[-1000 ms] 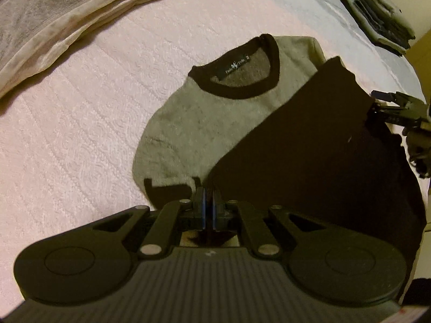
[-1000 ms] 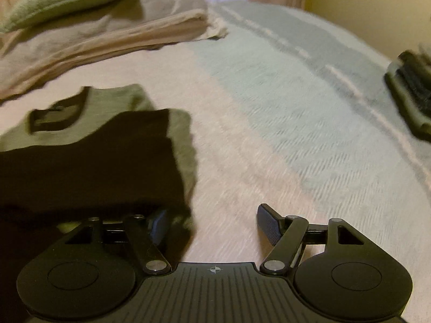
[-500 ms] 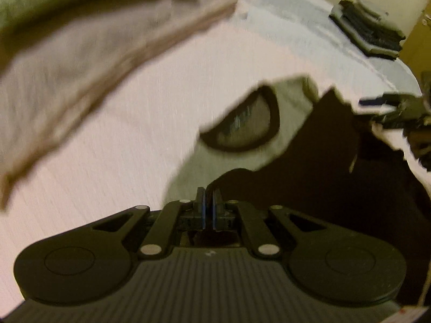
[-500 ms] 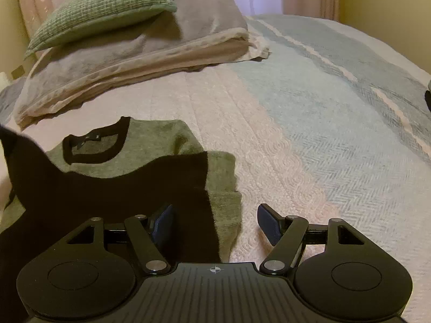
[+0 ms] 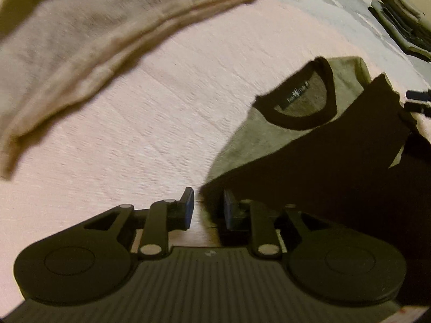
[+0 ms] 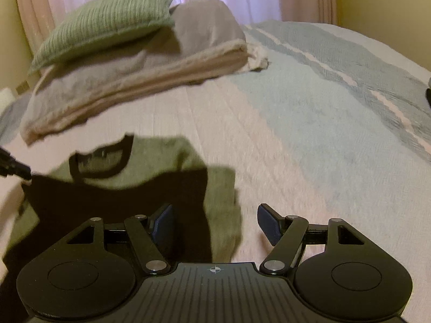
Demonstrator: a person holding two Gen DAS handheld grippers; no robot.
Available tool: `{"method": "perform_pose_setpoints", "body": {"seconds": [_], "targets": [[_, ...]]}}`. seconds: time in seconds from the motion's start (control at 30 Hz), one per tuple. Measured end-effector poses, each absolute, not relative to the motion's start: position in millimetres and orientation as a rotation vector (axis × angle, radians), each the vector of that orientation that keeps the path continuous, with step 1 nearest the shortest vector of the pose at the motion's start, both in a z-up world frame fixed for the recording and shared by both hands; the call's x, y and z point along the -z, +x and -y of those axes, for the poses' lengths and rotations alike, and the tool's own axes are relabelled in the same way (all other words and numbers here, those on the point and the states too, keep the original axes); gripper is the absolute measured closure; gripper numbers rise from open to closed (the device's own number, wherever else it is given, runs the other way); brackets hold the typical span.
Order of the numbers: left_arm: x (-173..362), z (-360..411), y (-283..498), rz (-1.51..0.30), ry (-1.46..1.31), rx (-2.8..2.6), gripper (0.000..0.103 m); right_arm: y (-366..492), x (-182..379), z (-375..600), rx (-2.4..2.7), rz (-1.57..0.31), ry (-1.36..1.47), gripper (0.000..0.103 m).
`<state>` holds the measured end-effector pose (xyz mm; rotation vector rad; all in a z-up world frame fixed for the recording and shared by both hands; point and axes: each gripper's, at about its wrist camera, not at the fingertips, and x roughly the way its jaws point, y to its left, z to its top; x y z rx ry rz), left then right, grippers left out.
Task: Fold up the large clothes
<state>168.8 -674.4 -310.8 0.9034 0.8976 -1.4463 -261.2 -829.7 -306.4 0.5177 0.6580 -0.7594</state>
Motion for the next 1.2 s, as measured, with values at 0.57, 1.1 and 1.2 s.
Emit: {"method": "perform_pose_setpoints", "body": {"seconds": [0.57,1.1,1.2], "targets": [[361,684,74,-0.973,0.850,1.567,0.085,-263,334,921,0.580,-0.647,0.838,0.097],[358,684,69,-0.971,0.837,1.556,0.085,-242,325,917,0.576,-0.696,0.677,0.089],[359,684,69,-0.976,0.825,1.550,0.085,-236,317,927,0.553,-0.672,0.647,0.098]]}}
